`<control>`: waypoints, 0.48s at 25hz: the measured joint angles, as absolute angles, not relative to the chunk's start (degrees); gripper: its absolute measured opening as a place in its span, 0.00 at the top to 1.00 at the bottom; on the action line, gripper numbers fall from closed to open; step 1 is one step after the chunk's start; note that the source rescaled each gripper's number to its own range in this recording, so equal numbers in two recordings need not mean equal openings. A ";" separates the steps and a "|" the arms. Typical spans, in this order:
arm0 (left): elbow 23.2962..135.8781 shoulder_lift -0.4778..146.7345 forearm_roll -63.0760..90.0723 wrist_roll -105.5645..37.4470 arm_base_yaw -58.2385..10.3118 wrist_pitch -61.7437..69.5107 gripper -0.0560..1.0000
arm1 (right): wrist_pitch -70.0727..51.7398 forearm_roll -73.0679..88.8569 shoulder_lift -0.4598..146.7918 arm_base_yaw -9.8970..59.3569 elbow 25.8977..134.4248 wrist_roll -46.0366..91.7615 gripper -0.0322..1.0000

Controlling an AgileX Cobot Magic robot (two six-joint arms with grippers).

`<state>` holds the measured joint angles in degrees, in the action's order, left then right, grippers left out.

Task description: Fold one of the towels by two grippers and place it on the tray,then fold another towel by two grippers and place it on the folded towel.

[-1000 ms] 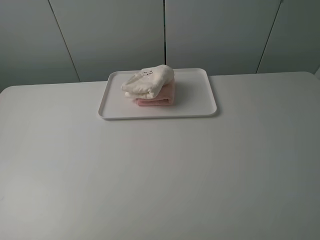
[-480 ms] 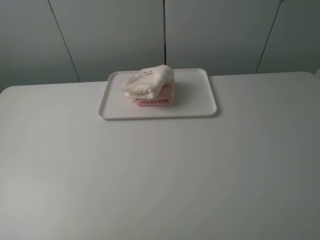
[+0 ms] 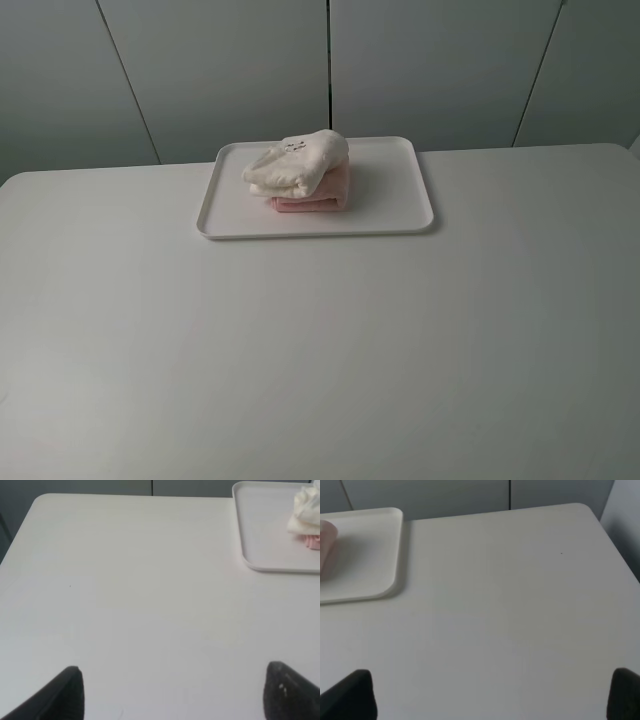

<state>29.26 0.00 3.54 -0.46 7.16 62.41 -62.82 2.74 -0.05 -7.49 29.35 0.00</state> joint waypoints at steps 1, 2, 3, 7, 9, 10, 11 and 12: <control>29.26 0.00 3.54 -0.46 7.00 62.41 0.07 | -62.82 2.83 -0.05 -7.49 29.35 0.00 0.00; 29.26 0.00 3.54 -0.46 7.02 62.41 0.07 | -62.82 2.96 -0.05 -7.49 29.35 0.00 0.00; 29.26 0.00 3.54 -0.46 7.02 62.41 0.07 | -62.82 3.31 -0.05 -7.49 29.35 0.00 0.00; 29.26 0.00 3.54 -0.46 6.88 62.41 0.07 | -62.82 3.54 -0.05 -7.49 29.35 0.00 0.00; 29.26 0.00 3.54 -0.46 6.88 62.41 0.07 | -62.82 3.54 -0.05 -7.49 29.35 0.00 0.00; 29.26 0.00 3.54 -0.46 6.88 62.41 0.07 | -62.82 3.54 -0.05 -7.49 29.35 0.00 0.00; 29.26 0.00 3.54 -0.46 6.88 62.41 0.07 | -62.82 3.54 -0.05 -7.49 29.35 0.00 0.00; 29.26 0.00 3.54 -0.46 6.88 62.41 0.07 | -62.82 3.54 -0.05 -7.49 29.35 0.00 0.00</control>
